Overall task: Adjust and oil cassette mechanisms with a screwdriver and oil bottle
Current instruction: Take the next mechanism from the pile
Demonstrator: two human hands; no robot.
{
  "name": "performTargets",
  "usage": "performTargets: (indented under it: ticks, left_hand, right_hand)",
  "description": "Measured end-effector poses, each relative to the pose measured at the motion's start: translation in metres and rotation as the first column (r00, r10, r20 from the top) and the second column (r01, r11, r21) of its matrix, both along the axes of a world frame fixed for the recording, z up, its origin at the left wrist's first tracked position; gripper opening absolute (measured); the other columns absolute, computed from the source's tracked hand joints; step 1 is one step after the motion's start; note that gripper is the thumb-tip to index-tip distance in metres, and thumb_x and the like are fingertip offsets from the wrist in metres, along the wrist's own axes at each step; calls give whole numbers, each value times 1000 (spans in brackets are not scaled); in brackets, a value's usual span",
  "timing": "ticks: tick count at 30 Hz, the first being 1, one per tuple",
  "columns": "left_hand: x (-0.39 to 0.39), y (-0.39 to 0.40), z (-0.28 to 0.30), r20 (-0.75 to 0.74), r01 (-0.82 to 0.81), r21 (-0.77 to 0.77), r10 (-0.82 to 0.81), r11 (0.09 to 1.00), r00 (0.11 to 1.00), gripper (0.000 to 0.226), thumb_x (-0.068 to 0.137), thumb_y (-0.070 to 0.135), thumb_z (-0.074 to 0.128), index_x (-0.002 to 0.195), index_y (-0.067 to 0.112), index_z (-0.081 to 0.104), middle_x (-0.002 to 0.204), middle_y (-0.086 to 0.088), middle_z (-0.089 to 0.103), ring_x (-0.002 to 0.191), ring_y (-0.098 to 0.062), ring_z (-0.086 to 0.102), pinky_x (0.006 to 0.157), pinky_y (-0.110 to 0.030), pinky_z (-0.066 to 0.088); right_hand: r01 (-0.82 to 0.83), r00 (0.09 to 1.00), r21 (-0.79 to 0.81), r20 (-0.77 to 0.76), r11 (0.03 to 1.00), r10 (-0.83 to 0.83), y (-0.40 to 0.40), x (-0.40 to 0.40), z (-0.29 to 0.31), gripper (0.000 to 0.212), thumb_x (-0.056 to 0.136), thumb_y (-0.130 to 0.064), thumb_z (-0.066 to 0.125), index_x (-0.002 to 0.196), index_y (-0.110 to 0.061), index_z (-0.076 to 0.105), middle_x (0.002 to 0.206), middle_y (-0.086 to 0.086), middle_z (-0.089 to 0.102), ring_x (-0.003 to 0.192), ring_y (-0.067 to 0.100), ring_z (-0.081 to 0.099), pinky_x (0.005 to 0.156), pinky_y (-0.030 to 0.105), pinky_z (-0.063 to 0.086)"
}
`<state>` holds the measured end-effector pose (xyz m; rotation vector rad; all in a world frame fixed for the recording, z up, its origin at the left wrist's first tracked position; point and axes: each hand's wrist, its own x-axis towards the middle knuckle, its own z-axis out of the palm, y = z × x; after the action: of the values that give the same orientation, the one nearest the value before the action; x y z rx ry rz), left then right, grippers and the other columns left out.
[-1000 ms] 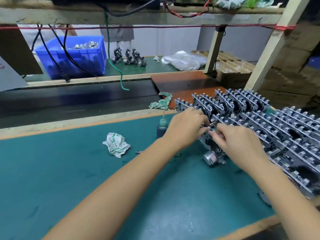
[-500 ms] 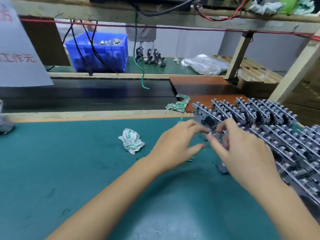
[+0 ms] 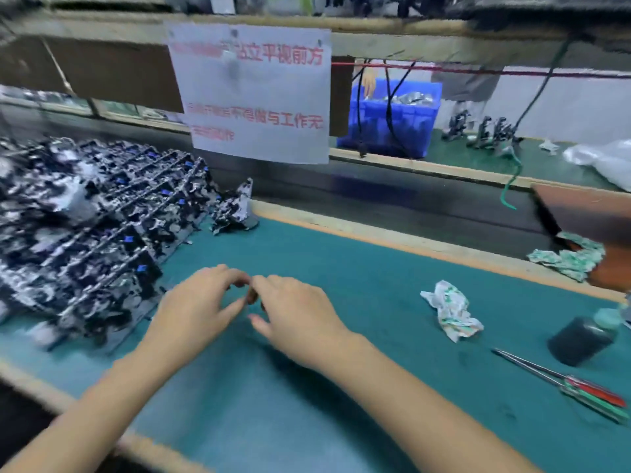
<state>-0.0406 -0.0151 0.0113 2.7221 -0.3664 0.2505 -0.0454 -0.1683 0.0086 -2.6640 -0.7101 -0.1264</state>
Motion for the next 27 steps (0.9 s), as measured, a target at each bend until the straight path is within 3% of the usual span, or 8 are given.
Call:
performTargets:
  ticks: [5, 9, 11, 13, 15, 20, 23, 27]
  left_hand:
    - [4, 90, 18, 283, -362, 212, 298, 908, 912, 40, 66, 21, 85, 99, 6, 68, 92, -19, 63, 84, -42, 60, 67, -52, 52]
    - [3, 129, 18, 128, -510, 330, 498, 795, 858, 62, 66, 61, 64, 91, 5, 54, 71, -17, 59, 68, -37, 60, 59, -48, 52]
    - [2, 131, 13, 4, -484, 365, 519, 795, 855, 61, 72, 66, 54, 97, 10, 55, 70, -11, 62, 68, -31, 63, 61, -41, 53]
    - [2, 130, 6, -45, -455, 331, 495, 827, 867, 55, 82, 56, 58, 111, 9, 58, 84, -16, 69, 80, -34, 65, 65, -37, 49]
    - [2, 125, 6, -21, -439, 245, 457, 865, 889, 51, 84, 46, 62, 116, 7, 59, 91, -20, 70, 86, -36, 66, 66, -38, 44]
    - [-5, 84, 20, -26, -239, 178, 247, 955, 969, 47, 86, 44, 60, 121, 13, 59, 98, -13, 71, 92, -31, 65, 71, -35, 42]
    - [-6, 38, 28, -43, -55, 27, 56, 998, 998, 40, 83, 46, 64, 114, 21, 63, 95, -3, 72, 92, -24, 64, 73, -32, 44]
    - [-11, -41, 25, -42, 179, -122, -185, 976, 982, 32, 82, 47, 66, 110, 31, 65, 84, 14, 70, 80, -8, 61, 67, -16, 41]
  right_hand:
    - [-159, 984, 178, -52, 971, 171, 90, 39, 4, 39, 91, -11, 54, 129, -10, 45, 124, 14, 51, 115, 33, 47, 90, 44, 42]
    - [-74, 960, 350, -227, 934, 161, 128, 60, 6, 61, 90, 1, 48, 145, -15, 28, 139, 17, 39, 124, 35, 39, 98, 43, 37]
    - [-88, 937, 312, -297, 946, 185, 134, 65, 2, 65, 90, 3, 45, 147, -18, 23, 133, 19, 46, 114, 36, 46, 85, 40, 41]
    - [-88, 923, 317, -330, 944, 197, 133, 65, -1, 65, 89, 4, 42, 146, -20, 24, 97, 14, 56, 86, 33, 50, 65, 36, 35]
    - [-39, 921, 378, -346, 925, 180, 126, 63, -1, 62, 88, 4, 41, 144, -21, 27, 70, 1, 43, 71, 29, 43, 60, 35, 31]
    - [140, 938, 491, -345, 860, 44, 77, 45, -3, 53, 95, -10, 44, 144, -19, 29, 131, 8, 56, 104, 32, 56, 95, 38, 41]
    - [347, 892, 617, -449, 706, -46, 14, 31, -1, 30, 95, -20, 51, 125, -15, 56, 117, 8, 66, 104, 23, 62, 99, 40, 44]
    - [559, 815, 717, -568, 415, -116, -81, -8, 4, 12, 92, -25, 58, 89, -15, 65, 90, 5, 71, 76, 13, 67, 78, 27, 56]
